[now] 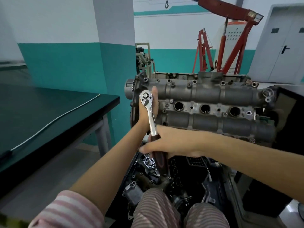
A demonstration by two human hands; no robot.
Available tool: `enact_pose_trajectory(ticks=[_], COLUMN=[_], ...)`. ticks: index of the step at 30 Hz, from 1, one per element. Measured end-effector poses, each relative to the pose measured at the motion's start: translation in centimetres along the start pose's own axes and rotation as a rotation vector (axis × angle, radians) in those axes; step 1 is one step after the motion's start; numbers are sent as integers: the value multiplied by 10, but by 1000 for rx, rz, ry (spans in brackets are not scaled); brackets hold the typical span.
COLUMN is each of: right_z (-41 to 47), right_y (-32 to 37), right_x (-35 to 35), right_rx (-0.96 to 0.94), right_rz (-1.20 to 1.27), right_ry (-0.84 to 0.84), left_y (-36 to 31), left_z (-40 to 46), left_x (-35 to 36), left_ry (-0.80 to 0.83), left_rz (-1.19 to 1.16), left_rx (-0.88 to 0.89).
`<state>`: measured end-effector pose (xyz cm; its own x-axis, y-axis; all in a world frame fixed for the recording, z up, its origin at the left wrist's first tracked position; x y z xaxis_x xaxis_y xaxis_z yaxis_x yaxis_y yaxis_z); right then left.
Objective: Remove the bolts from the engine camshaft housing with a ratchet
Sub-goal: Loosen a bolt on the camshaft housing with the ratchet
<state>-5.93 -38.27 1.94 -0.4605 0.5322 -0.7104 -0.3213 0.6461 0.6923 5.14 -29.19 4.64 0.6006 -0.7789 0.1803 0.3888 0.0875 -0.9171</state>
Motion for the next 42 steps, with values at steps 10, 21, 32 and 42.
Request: enact_pose_trajectory(ticks=[10, 21, 32, 42], right_z=[-4, 10, 6, 4], right_y=[71, -7, 31, 25], right_x=[-151, -17, -93, -106], right_rx=[-295, 126, -59, -3], right_rz=[-1353, -162, -1097, -1131], right_ry=[-883, 55, -621, -411], left_y=[-13, 9, 3, -16], left_z=[1, 1, 3, -5], left_x=[-3, -1, -6, 0], left_ry=[341, 76, 131, 343], left_rz=[290, 14, 181, 209], left_rx=[201, -22, 87, 241])
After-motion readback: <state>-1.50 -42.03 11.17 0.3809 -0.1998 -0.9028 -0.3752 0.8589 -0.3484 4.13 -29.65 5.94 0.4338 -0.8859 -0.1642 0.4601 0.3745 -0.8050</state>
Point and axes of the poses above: each hand's wrist, its own z-axis towards the middle knuckle, its own x-axis out of the palm, y = z × x, the point moved 8 cm from there along z, towards the middle knuckle, and after that the axes turned 10 degrees about -y, right-handed, at the moved point
